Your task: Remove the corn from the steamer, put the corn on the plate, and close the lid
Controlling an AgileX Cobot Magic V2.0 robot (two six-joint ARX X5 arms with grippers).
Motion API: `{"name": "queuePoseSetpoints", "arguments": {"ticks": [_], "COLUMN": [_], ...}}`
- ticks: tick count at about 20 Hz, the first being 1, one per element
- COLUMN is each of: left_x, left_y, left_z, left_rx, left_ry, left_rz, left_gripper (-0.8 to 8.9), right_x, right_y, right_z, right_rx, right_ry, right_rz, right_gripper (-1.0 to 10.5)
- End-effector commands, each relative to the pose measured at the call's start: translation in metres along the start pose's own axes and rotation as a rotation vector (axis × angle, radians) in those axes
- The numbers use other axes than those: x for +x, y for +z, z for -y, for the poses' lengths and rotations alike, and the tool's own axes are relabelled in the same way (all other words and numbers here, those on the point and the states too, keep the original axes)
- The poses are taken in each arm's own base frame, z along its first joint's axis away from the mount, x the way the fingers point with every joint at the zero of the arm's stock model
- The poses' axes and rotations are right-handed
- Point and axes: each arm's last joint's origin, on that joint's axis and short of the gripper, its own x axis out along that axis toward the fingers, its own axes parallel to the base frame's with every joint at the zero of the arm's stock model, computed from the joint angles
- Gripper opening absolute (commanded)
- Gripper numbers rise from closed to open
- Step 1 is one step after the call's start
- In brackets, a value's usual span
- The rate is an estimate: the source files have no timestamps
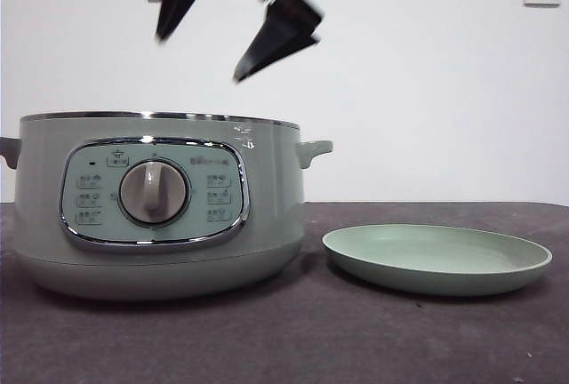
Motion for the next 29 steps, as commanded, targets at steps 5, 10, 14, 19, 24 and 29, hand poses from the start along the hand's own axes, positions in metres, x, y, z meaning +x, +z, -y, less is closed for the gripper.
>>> {"name": "queuePoseSetpoints", "arguments": {"ticks": [5, 10, 14, 19, 24, 29], "left_x": [-0.006, -0.006, -0.005, -0.005, -0.001, 0.039], "left_y": [0.005, 0.005, 0.005, 0.003, 0.002, -0.007], "left_z": [-0.003, -0.003, -0.003, -0.003, 0.000, 0.022], "left_rx": [-0.015, -0.015, -0.015, -0.006, 0.000, 0.030], "left_ry": [0.010, 0.010, 0.009, 0.005, -0.011, -0.192], "left_rz": [0.040, 0.040, 0.039, 0.019, 0.005, -0.092], "left_gripper": [-0.09, -0.09, -0.09, -0.09, -0.09, -0.09], "right_x": [0.075, 0.107, 0.123, 0.133, 0.030, -0.093], "right_y": [0.007, -0.002, -0.009, -0.014, 0.013, -0.012], "right_z": [-0.003, 0.003, 0.006, 0.008, 0.009, 0.038], "right_rx": [-0.092, -0.092, -0.086, -0.077, -0.049, 0.144], "right_ry": [-0.070, -0.065, -0.064, -0.062, -0.212, -0.304], "right_rz": [-0.110, -0.153, -0.182, -0.209, -0.099, -0.192], "right_gripper": [4.7, 4.0, 2.1, -0.2, -0.1, -0.1]}}
